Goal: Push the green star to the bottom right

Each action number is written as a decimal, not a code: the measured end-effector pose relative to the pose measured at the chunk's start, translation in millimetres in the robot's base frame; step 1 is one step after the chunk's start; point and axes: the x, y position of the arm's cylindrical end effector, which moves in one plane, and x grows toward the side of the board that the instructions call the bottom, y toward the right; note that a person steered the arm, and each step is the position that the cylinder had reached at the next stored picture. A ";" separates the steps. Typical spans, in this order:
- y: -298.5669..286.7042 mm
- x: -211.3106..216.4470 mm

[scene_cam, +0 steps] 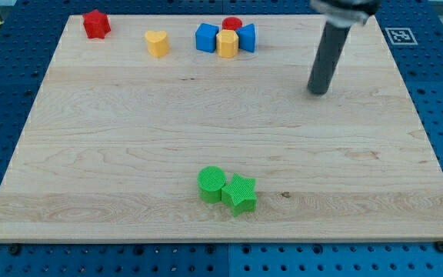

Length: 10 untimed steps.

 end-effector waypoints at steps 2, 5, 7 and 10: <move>-177.9 33.5; -228.1 185.7; -198.6 183.8; -69.2 183.1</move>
